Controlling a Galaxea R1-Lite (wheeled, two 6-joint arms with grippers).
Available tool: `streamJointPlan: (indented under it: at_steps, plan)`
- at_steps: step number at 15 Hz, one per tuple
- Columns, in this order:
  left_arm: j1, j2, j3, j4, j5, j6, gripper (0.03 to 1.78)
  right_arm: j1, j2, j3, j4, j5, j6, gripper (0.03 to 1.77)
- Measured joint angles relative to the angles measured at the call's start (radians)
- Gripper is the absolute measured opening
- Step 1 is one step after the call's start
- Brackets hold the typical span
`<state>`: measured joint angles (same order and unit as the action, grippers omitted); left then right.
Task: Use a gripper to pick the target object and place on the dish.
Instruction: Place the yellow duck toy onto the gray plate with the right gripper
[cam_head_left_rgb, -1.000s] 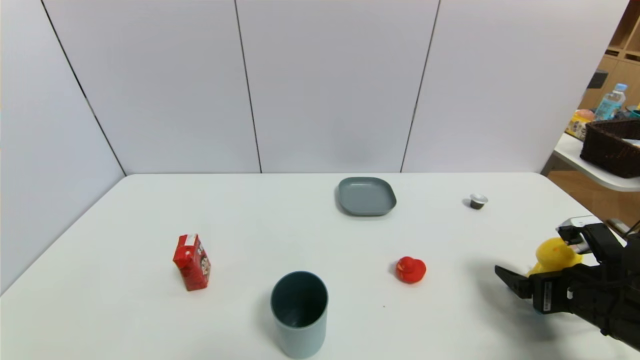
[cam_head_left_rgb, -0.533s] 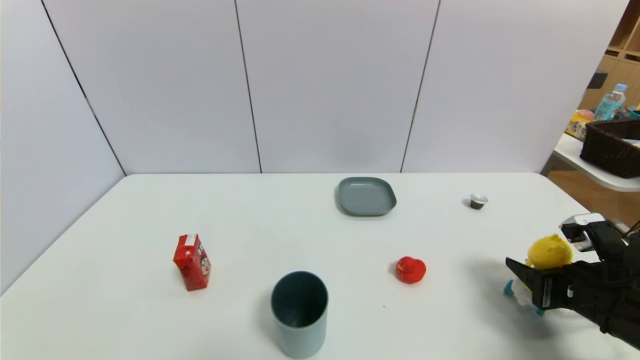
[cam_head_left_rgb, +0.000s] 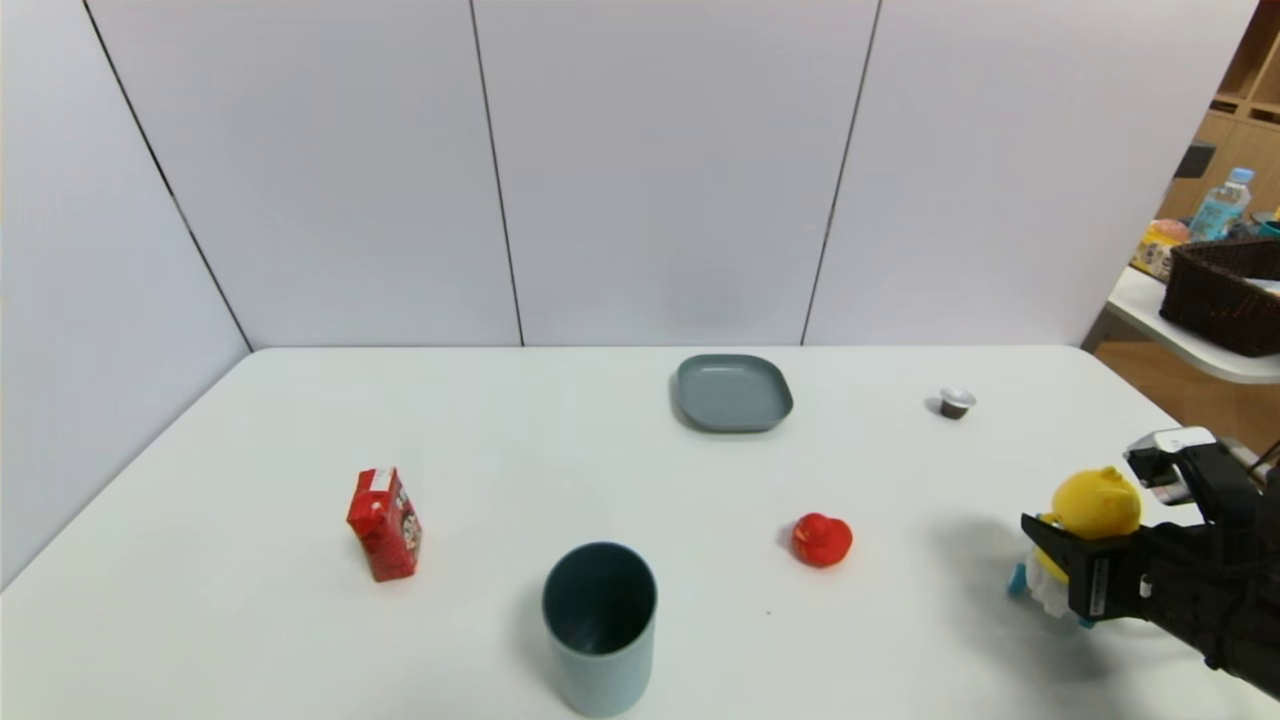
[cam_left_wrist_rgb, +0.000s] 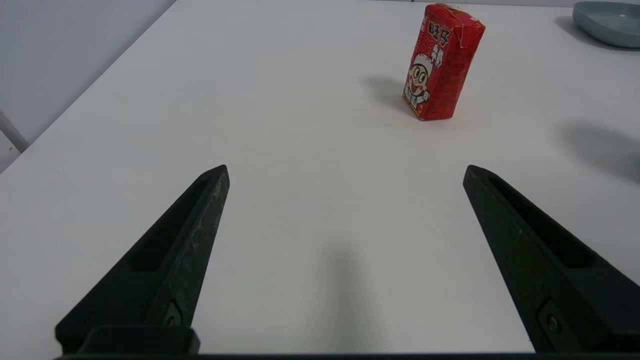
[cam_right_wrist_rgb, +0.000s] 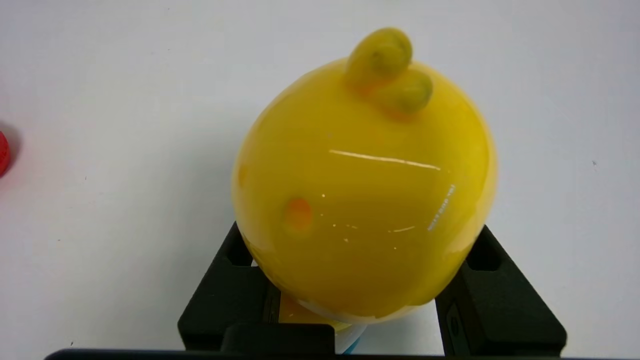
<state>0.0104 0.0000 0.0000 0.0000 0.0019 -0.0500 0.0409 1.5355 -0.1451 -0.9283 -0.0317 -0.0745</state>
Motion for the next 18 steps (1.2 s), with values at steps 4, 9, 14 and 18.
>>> streamJointPlan:
  at_steps: [4,9,14,18]
  plan:
    - [0.0,0.0,0.0,0.0,-0.001,0.0,1.69,0.0,-0.011,0.001,-0.046,0.0,0.0,0.75]
    - [0.0,0.0,0.0,0.0,0.0,0.0,1.69,0.001,-0.022,-0.006,-0.143,-0.003,0.032,0.34]
    - [0.0,0.0,0.0,0.0,-0.001,0.0,1.69,0.01,-0.031,-0.005,-0.147,-0.003,0.031,0.34]
    - [0.0,0.0,0.0,0.0,0.0,0.0,1.69,0.01,-0.043,-0.046,-0.169,-0.009,0.03,0.34]
